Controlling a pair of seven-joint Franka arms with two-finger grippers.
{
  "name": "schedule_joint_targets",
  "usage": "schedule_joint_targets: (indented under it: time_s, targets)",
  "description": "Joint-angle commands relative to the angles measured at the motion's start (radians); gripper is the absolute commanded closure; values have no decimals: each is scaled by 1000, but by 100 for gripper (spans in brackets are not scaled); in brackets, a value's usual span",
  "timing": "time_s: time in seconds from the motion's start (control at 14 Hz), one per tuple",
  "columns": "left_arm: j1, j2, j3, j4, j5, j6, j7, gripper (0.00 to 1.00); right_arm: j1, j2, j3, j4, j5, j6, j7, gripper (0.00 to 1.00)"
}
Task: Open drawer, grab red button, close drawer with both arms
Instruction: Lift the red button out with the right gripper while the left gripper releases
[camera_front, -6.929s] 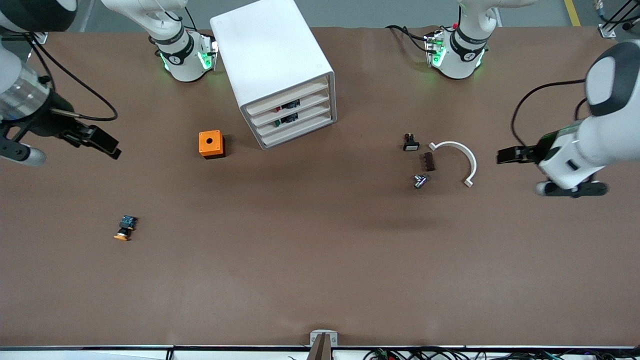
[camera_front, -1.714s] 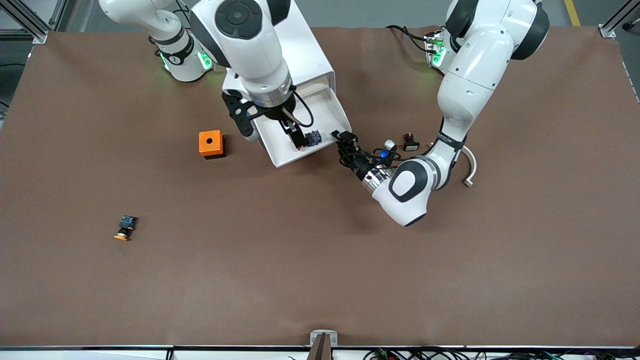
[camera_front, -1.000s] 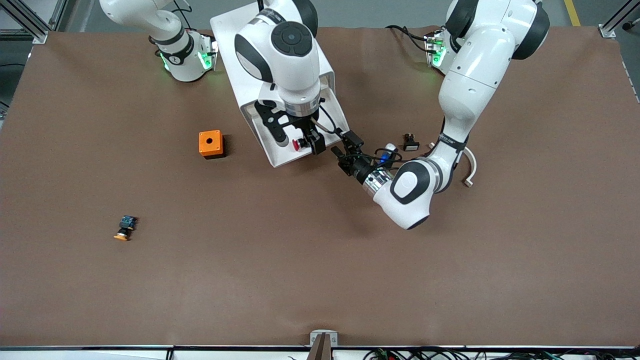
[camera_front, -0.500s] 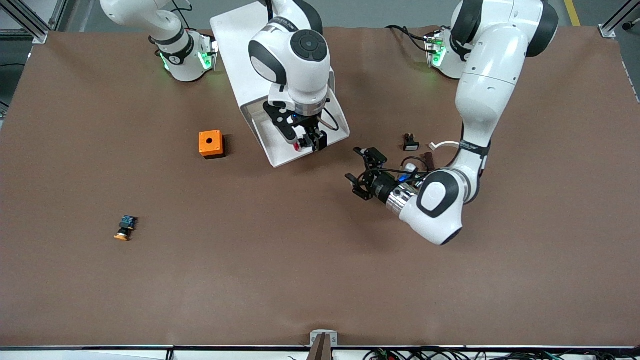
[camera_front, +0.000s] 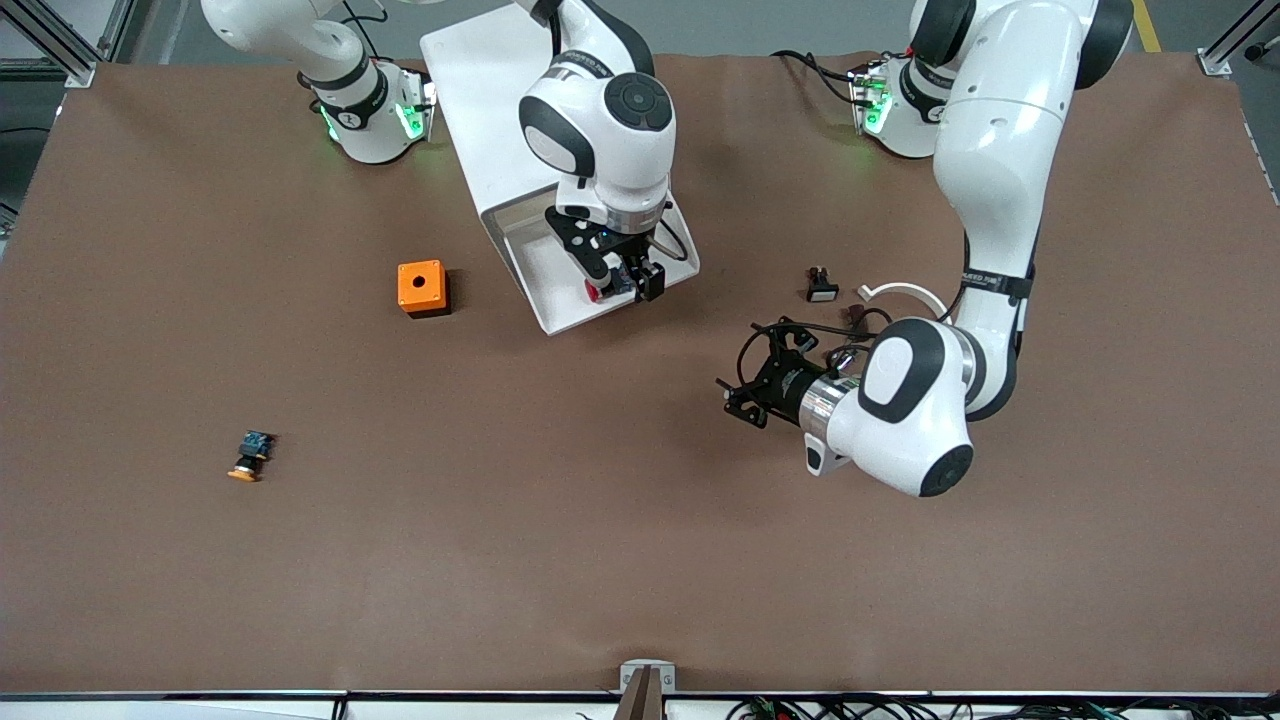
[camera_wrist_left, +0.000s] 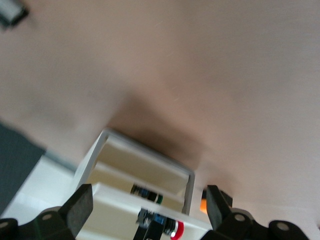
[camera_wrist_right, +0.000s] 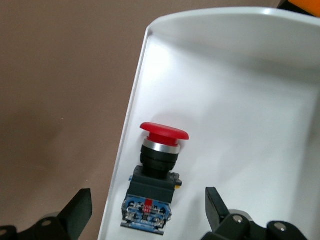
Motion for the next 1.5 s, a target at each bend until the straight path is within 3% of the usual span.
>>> schedule_joint_targets:
  time_s: [0.0,0.21,0.36,0.71,0.93,1.43]
  targets:
    - [-46,-52,5,-16,136,135,100,0,11,-12,-8,-24,-30,15,15,8]
    - [-92,-64,3,-18,298,250,114,0,3,-18,-8,-21,-29,4,-35,68]
    - [-111,-72,2,-18,374,287,114,0,0,-21,-8,-16,-29,-11,-64,97]
    - [-146,-86,2,-21,506,347,114,0,-37,-64,-5,13,0,-59,-100,100]
    - [-161,-84,2,-22,529,357,114,0,-99,-108,-13,65,100,-134,-288,100]
    - [-229,-81,2,-50,576,415,111,0,-283,-155,-17,62,83,-165,-757,100]
